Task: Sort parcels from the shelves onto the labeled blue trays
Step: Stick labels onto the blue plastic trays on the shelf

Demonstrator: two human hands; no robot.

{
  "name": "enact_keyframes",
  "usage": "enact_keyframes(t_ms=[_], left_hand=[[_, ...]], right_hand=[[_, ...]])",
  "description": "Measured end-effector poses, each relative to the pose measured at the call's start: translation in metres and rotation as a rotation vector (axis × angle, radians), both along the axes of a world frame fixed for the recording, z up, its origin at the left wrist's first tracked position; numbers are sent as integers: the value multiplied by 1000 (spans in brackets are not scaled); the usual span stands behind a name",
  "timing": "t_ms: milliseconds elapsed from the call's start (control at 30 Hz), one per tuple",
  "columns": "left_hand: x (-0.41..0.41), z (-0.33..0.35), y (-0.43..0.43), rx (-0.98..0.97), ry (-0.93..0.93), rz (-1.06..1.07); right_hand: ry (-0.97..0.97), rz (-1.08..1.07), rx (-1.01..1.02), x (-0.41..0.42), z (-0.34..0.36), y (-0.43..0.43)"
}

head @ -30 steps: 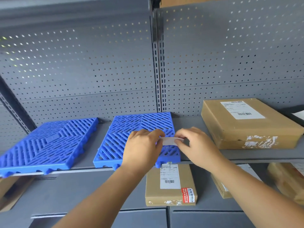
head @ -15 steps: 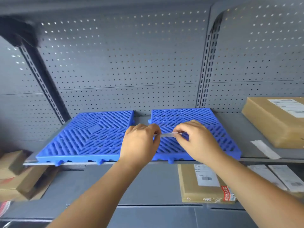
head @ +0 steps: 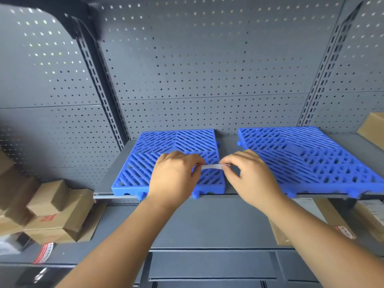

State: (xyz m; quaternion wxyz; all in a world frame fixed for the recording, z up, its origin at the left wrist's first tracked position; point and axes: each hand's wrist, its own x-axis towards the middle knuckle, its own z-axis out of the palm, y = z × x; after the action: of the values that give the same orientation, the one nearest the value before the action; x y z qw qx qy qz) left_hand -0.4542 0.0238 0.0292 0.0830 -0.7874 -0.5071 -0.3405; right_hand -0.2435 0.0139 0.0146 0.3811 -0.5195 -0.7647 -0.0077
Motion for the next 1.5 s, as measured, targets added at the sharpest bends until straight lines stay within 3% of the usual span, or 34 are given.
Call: enact_keyframes(t_ms=[300, 500, 1500], left_hand=[[-75, -17, 4, -83, -41, 75], [-102, -28, 3, -45, 4, 103], [-123, -51, -2, -200, -140, -2]], right_hand=[[-18, 37, 54, -76, -14, 11], [-134, 47, 94, -99, -25, 17], [-211, 31, 212, -99, -47, 3]])
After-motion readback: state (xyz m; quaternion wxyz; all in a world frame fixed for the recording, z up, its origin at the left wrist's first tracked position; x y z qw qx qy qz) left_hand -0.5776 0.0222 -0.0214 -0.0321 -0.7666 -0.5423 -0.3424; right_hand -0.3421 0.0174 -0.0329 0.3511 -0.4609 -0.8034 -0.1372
